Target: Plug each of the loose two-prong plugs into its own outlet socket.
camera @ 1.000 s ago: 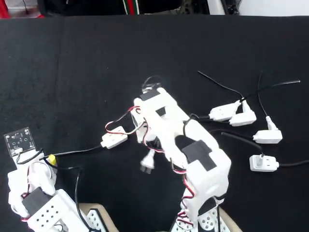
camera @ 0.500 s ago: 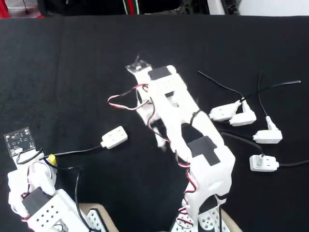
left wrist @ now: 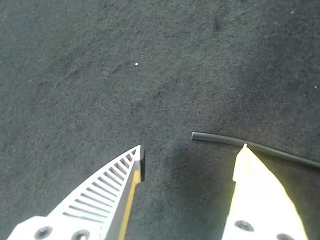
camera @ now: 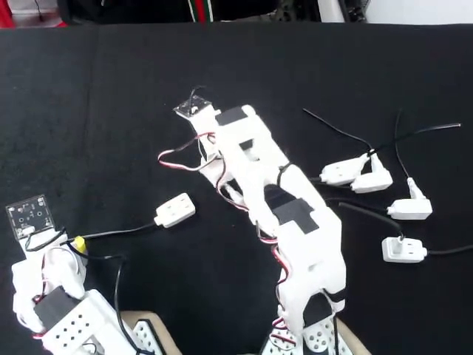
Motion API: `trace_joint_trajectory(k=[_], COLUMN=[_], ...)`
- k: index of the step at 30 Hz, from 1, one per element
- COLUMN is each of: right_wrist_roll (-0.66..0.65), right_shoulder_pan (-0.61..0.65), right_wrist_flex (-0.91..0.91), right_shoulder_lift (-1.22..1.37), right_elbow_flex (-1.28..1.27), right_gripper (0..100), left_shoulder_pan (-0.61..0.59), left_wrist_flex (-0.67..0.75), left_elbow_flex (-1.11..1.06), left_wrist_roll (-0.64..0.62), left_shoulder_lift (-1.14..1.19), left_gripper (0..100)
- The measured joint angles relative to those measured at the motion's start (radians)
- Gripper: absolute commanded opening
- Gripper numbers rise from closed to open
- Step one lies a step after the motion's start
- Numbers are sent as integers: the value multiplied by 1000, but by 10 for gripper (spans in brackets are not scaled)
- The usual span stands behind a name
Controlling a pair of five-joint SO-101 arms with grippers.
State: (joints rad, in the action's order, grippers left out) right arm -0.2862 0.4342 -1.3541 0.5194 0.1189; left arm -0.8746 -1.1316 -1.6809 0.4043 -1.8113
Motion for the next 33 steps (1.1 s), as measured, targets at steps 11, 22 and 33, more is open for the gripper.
trace_joint_trajectory(k=[11, 22, 33], right_wrist_roll=[-25, -269, -275], right_shoulder_pan=[6, 74, 26], right_wrist_flex=[-295, -373, -373], right_shoulder_lift=[5, 178, 295], right_elbow_flex=[196, 321, 402], right_gripper=[273, 272, 60], left_shoulder_pan=[0, 0, 0], left_wrist_flex=[0, 0, 0], left_elbow_flex=[0, 0, 0], left_wrist_roll=[0, 0, 0], left_shoulder_lift=[0, 0, 0], left_gripper=[293, 293, 293])
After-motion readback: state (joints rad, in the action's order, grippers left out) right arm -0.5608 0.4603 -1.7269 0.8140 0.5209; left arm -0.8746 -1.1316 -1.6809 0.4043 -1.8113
